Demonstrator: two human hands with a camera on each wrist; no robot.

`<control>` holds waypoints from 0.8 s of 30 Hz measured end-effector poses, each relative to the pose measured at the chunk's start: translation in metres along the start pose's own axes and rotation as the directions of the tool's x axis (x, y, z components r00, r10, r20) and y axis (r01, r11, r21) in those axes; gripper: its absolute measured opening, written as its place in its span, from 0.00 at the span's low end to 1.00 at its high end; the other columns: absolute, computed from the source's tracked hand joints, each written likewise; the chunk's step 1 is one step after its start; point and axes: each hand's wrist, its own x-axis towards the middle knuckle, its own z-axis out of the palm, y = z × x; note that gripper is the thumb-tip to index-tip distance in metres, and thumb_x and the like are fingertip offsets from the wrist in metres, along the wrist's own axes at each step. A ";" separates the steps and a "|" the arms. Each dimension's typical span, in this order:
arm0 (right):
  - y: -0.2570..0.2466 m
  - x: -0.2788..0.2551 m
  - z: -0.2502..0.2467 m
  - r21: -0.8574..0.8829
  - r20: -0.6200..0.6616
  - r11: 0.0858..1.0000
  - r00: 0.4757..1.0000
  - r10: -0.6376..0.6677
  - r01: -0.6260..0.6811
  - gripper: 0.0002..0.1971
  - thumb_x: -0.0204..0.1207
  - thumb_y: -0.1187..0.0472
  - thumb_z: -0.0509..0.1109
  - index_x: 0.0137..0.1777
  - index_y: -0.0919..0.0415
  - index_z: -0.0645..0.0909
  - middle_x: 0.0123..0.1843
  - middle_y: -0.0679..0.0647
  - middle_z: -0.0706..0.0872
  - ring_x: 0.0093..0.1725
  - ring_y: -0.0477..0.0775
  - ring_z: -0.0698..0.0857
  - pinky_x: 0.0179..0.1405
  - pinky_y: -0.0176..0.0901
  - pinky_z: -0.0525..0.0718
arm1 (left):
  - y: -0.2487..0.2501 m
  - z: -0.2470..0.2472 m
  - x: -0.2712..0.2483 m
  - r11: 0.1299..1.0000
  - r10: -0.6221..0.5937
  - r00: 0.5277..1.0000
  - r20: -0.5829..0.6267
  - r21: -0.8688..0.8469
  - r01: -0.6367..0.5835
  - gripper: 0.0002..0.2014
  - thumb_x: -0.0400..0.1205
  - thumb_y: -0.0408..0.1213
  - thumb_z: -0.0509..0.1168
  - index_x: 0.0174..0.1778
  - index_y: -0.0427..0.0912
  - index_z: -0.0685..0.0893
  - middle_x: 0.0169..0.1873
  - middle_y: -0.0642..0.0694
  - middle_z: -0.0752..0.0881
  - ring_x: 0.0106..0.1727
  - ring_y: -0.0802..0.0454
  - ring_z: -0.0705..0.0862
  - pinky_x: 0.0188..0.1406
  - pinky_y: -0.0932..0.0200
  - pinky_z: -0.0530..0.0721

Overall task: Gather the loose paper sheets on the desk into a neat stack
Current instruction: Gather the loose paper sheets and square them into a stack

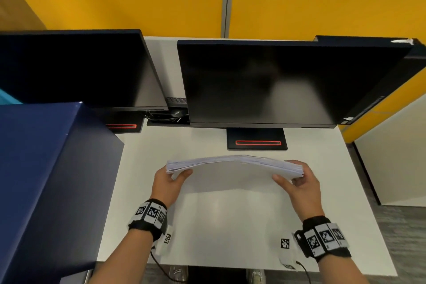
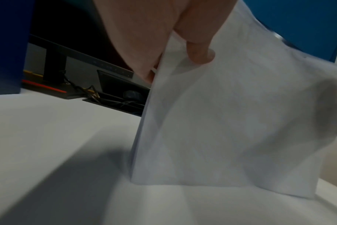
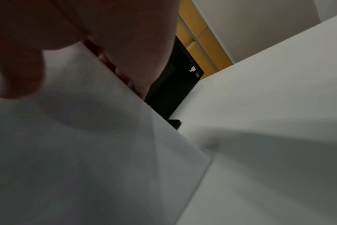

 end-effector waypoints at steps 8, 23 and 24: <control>-0.069 0.012 -0.009 -0.580 0.336 0.709 0.911 -0.240 0.401 0.15 0.64 0.54 0.85 0.50 0.51 0.89 0.45 0.39 0.88 0.46 0.47 0.87 0.52 0.45 0.86 | 0.129 -0.034 -0.003 0.815 0.446 0.859 0.253 0.282 -0.506 0.07 0.77 0.38 0.76 0.45 0.57 0.91 0.39 0.66 0.91 0.45 0.67 0.87 0.46 0.72 0.81; -0.067 -0.012 0.029 0.250 0.022 0.967 0.998 -0.058 0.051 0.10 0.68 0.70 0.81 0.43 0.55 0.89 0.38 0.39 0.94 0.40 0.38 0.92 0.37 0.26 0.85 | 0.104 0.009 -0.024 0.938 0.158 0.974 0.164 -0.333 -0.096 0.21 0.61 0.39 0.86 0.47 0.42 0.89 0.41 0.53 0.94 0.44 0.57 0.92 0.43 0.59 0.88; -0.065 -0.013 0.030 0.259 0.016 0.964 0.998 -0.059 0.052 0.10 0.68 0.70 0.81 0.46 0.57 0.89 0.39 0.39 0.94 0.41 0.38 0.92 0.38 0.25 0.85 | 0.100 0.018 -0.027 0.932 0.141 0.984 0.110 -0.349 -0.094 0.16 0.64 0.32 0.84 0.45 0.42 0.89 0.38 0.55 0.94 0.41 0.60 0.92 0.41 0.62 0.87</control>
